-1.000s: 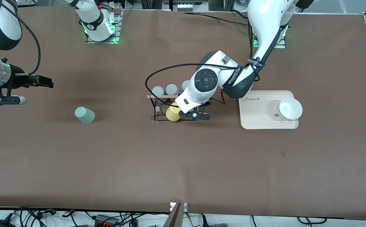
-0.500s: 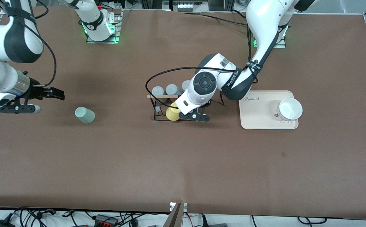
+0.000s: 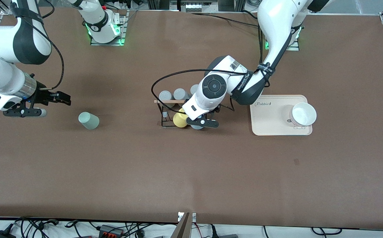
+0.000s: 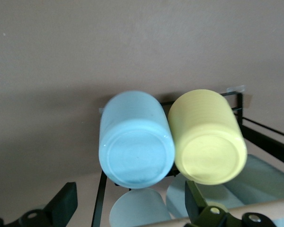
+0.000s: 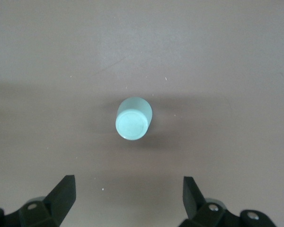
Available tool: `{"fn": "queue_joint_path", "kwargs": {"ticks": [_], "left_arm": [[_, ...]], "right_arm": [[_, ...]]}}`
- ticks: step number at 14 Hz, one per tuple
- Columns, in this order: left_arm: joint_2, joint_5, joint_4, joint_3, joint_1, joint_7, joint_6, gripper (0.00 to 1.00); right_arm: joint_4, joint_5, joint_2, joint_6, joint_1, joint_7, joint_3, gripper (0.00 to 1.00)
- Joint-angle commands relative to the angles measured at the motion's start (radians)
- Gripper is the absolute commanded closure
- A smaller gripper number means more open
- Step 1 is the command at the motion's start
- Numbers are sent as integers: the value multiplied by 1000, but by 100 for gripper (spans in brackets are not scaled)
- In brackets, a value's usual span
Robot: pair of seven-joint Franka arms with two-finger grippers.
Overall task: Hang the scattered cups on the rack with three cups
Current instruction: 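Release the blue cup with the left gripper while the right gripper reaches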
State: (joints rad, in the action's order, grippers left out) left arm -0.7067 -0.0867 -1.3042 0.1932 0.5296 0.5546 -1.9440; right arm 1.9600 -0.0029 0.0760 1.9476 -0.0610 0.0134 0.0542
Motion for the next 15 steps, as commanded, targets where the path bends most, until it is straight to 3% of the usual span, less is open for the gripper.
{"fn": "queue_joint_path", "kwargs": {"ticks": [1,3,6,8,10,12,15], "left_arm": [[12,-11,31,0,-2,4,34,0],[42,-25,33,-1,-11,5,80,0],[110,-18,33,-17,-56,7,144,0],[139,-7,33,-23,-127,2,178,0],[165,2,31,-23,-215,-4,203,0],[188,79,29,-18,-282,-9,211,0],[211,218,28,-21,-301,-12,234,0]], "right_arm": [[30,20,-36,-7,-5,11,3,0],[55,20,-27,58,-2,11,3,0],[182,20,-18,283,1,10,4,0],[253,18,14,442,1,13,4,0],[261,18,63,516,1,48,4,0],[261,18,111,562,-2,117,4,0],[261,18,151,580,-6,184,4,0]]}}
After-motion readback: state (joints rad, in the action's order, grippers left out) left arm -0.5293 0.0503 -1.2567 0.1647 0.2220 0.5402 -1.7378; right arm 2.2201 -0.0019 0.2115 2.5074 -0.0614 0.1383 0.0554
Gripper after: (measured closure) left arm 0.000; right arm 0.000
